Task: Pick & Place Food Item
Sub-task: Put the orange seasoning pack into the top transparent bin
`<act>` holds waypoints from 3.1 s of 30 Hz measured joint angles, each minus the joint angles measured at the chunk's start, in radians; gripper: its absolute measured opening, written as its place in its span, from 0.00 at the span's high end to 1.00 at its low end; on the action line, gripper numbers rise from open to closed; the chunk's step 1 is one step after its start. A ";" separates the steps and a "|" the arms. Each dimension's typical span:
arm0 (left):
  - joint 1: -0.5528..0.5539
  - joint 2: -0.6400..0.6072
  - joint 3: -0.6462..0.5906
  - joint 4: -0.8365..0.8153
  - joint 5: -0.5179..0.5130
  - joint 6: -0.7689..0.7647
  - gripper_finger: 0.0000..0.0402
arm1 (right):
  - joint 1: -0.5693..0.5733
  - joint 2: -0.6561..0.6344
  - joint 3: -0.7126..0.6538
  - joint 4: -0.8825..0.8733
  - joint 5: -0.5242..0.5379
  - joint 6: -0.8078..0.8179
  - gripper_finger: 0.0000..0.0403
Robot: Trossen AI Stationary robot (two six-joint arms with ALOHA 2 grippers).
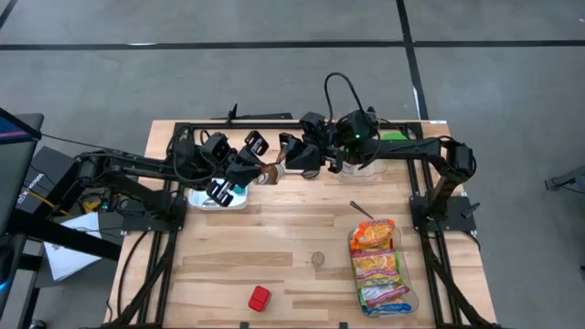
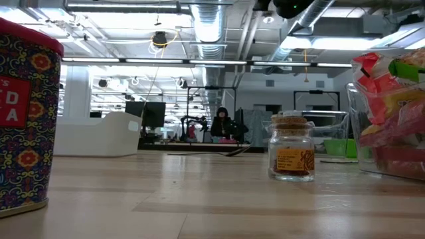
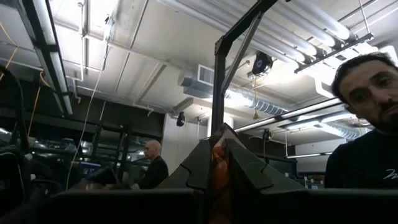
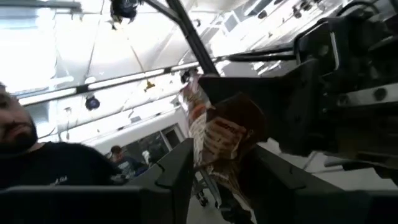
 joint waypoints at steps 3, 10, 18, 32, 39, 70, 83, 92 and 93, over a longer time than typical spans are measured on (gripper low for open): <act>0.000 0.001 -0.001 0.045 0.000 0.000 0.95 | -0.004 -0.001 0.000 -0.042 -0.025 -0.020 0.71; -0.002 0.001 -0.001 0.055 -0.003 -0.001 0.95 | -0.003 -0.001 -0.007 -0.050 -0.028 -0.044 0.73; -0.002 0.001 -0.001 0.056 -0.008 -0.001 0.95 | -0.004 -0.002 -0.009 -0.110 -0.020 -0.089 0.73; -0.001 0.001 -0.001 0.042 -0.007 -0.001 0.95 | -0.004 -0.002 -0.009 -0.105 -0.005 -0.102 0.76; -0.002 0.001 -0.001 0.041 -0.006 -0.001 0.95 | 0.002 -0.002 -0.009 -0.105 -0.021 -0.157 0.98; 0.011 -0.283 -0.100 -0.210 -0.066 -0.130 0.24 | 0.003 -0.006 -0.009 -0.104 -0.056 -0.143 1.00; 0.011 -0.498 -0.116 -0.285 -0.115 0.136 0.36 | -0.001 -0.005 -0.009 -0.166 -0.103 -0.116 1.00; 0.011 -0.521 -0.116 -0.378 -0.121 0.151 0.47 | -0.014 -0.042 -0.009 -0.827 -0.208 -0.378 1.00; 0.011 -0.522 -0.116 -0.391 -0.120 0.150 0.48 | -0.016 -0.054 -0.009 -0.946 -0.192 -0.452 1.00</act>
